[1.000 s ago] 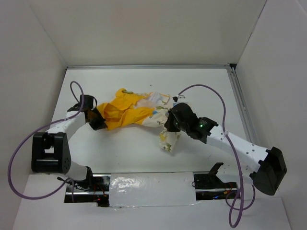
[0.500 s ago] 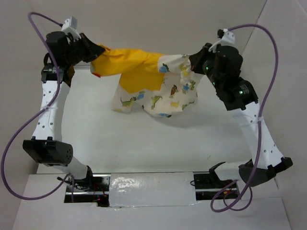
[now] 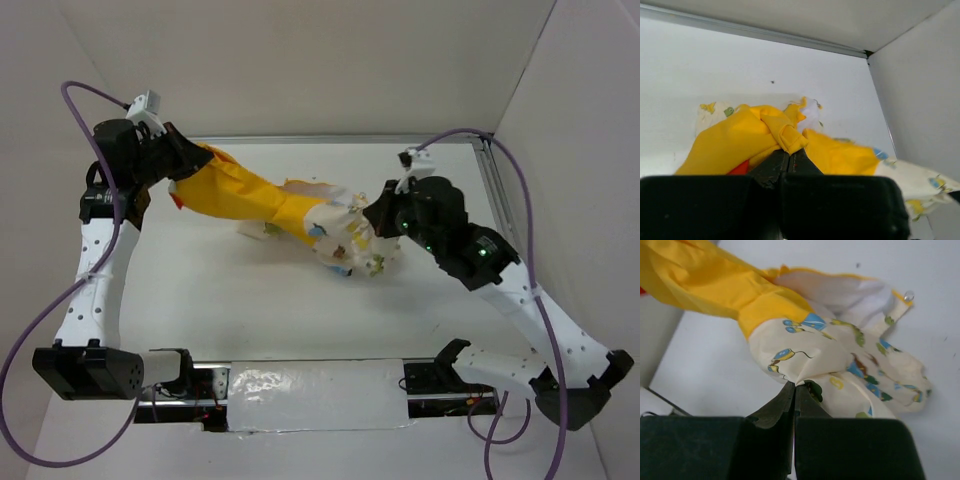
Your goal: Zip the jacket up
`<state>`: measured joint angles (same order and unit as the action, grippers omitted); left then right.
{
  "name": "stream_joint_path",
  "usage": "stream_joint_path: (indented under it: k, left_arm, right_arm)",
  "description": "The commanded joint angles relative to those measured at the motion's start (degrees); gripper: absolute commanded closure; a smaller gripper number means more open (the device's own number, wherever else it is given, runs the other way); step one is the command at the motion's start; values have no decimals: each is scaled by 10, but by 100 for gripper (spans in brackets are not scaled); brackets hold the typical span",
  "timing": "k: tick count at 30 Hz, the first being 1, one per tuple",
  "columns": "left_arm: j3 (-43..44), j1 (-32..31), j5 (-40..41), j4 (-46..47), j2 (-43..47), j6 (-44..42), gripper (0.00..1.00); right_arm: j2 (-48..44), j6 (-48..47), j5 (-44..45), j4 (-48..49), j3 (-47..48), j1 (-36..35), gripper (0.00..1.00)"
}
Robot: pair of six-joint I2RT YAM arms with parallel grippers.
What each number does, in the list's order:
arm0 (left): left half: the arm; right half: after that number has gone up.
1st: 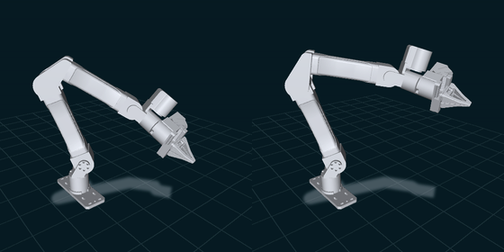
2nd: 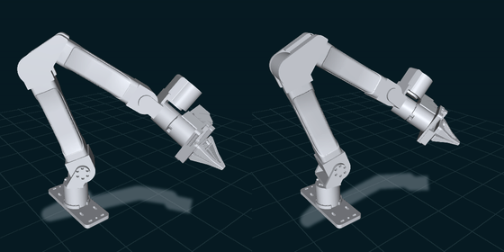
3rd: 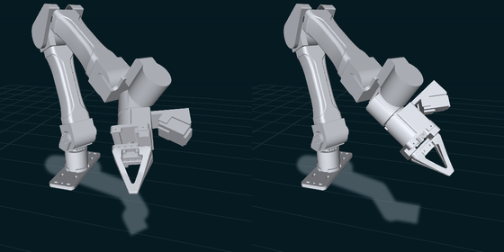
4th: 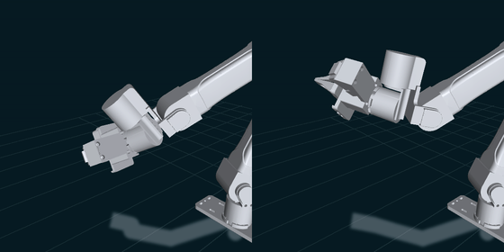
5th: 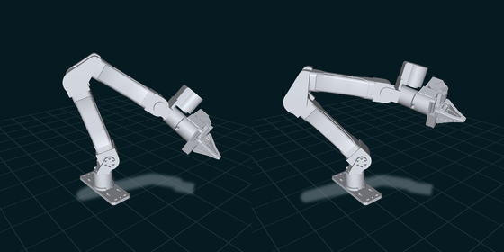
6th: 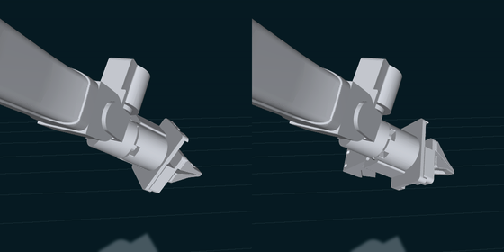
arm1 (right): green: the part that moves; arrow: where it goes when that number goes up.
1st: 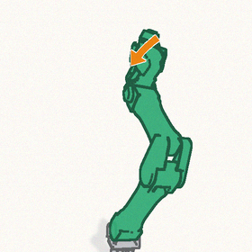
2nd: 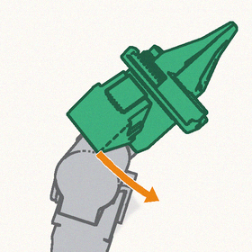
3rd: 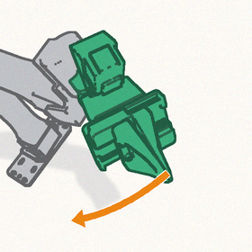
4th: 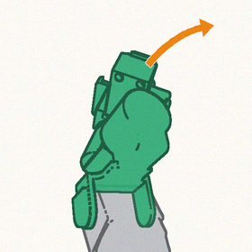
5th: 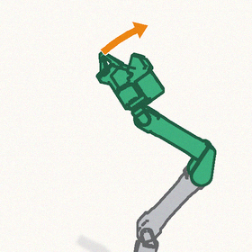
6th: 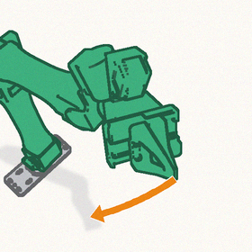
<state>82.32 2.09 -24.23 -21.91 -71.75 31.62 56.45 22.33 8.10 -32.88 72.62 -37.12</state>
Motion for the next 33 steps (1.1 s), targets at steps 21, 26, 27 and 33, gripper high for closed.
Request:
stream_joint_path:
  k: [21, 26, 27, 33]
  left_arm:
    - [604, 20, -365, 83, -456, 115, 100]
    - [415, 18, -335, 203, -278, 95, 100]
    - [373, 19, -330, 199, -258, 86, 100]
    - [118, 19, -281, 172, -115, -4, 100]
  right_arm:
    - [395, -79, 97, -39, 724, 253, 100]
    - [189, -111, 40, 117, 484, 225, 100]
    - [164, -116, 28, 131, 404, 218, 100]
    - [57, -97, -39, 118, 139, 152, 99]
